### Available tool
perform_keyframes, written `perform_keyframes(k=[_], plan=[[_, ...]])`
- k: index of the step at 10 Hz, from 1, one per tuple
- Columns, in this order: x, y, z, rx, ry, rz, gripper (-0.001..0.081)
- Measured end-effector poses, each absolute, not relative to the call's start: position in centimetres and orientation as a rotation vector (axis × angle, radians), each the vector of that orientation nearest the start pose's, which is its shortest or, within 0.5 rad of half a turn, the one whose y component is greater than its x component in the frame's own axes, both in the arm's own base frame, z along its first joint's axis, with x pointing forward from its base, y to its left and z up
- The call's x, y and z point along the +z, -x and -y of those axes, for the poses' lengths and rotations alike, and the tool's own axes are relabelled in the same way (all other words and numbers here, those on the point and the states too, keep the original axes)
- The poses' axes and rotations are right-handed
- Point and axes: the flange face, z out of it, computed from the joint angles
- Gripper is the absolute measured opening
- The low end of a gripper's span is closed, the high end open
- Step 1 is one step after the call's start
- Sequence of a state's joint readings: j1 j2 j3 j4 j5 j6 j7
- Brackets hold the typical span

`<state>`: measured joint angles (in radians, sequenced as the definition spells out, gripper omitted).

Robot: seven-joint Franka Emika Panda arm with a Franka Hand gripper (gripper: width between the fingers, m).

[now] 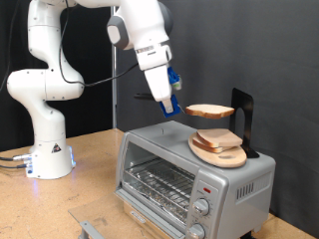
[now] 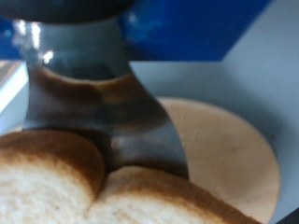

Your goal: Make a piece of toast with the oven

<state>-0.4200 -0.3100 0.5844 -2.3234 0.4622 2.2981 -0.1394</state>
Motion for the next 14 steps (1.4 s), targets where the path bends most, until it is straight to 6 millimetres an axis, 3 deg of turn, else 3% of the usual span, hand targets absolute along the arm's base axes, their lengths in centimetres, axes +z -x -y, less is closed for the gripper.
perform_keyframes(k=[3,7,14], plan=[[47.1,-46.1,-8.5,-0.267,2.889,-0.015,0.0393],[46.8,-46.0,-7.9,-0.386,2.875,0.048,0.0393],[44.9,-41.4,2.8,-0.332,2.8,0.016,0.0393]])
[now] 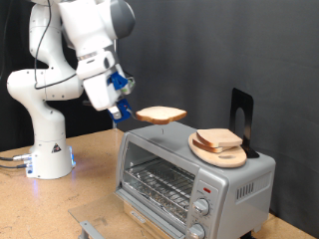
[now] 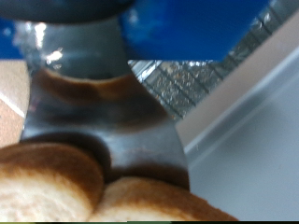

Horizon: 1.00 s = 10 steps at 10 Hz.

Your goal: Make a piece of toast with the oven

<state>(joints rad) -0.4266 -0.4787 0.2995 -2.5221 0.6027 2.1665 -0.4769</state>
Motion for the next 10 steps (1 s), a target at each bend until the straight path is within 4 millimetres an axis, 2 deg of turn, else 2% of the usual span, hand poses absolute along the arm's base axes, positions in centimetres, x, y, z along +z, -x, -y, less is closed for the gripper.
perform_keyframes(k=[2,4,7,8,10], plan=[[45.3,-39.8,5.7,-0.337,2.773,0.006,0.0393],[45.6,-38.2,7.7,-0.329,2.761,0.003,0.0393],[45.4,-37.8,8.0,-0.339,2.76,-0.009,0.0393],[44.3,-37.7,8.2,-0.361,2.778,-0.038,0.0393],[41.0,-37.5,9.0,-0.372,2.823,-0.118,0.0393]])
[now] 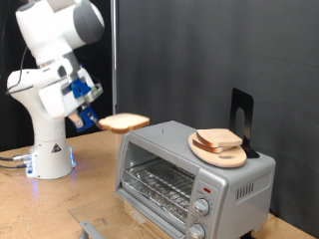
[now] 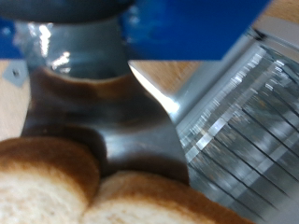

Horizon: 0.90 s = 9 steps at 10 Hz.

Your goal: Make a piece of toast with the oven

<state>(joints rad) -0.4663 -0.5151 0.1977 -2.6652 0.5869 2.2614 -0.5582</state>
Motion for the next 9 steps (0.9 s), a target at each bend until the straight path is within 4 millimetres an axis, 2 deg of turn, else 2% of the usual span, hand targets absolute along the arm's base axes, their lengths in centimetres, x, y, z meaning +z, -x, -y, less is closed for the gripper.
perform_keyframes(k=[3,5,6,7,9], plan=[[36.2,-37.9,10.7,-0.245,2.818,-0.2,0.0393],[33.8,-39.2,11.3,-0.207,2.816,-0.223,0.0393],[33.0,-40.2,11.5,-0.194,2.812,-0.223,0.0393],[33.0,-40.1,11.4,-0.192,2.812,-0.221,0.0393],[32.7,-40.1,11.0,-0.182,2.81,-0.083,0.0393]])
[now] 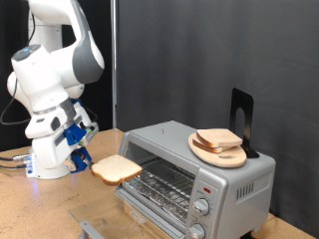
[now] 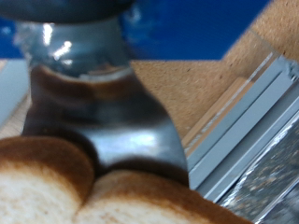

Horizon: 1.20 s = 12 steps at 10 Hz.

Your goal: Make a piece of toast with the oven

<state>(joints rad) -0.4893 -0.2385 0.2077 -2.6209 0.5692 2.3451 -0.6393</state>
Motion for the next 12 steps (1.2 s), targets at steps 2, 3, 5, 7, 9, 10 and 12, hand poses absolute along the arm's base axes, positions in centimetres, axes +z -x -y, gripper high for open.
perform_keyframes(k=[2,3,5,7,9,10,12], plan=[[32.4,-41.0,10.5,-0.166,2.825,0.052,0.0393],[32.2,-41.8,10.0,-0.152,2.831,0.094,0.0393],[31.7,-43.7,8.9,-0.136,2.843,0.177,0.0393],[31.2,-45.4,7.3,-0.117,2.862,0.283,0.0393],[30.6,-46.7,5.3,-0.059,2.878,0.377,0.0393],[30.4,-47.0,4.1,0.006,2.866,0.408,0.0393],[30.3,-47.6,1.6,0.074,2.848,0.488,0.0393]])
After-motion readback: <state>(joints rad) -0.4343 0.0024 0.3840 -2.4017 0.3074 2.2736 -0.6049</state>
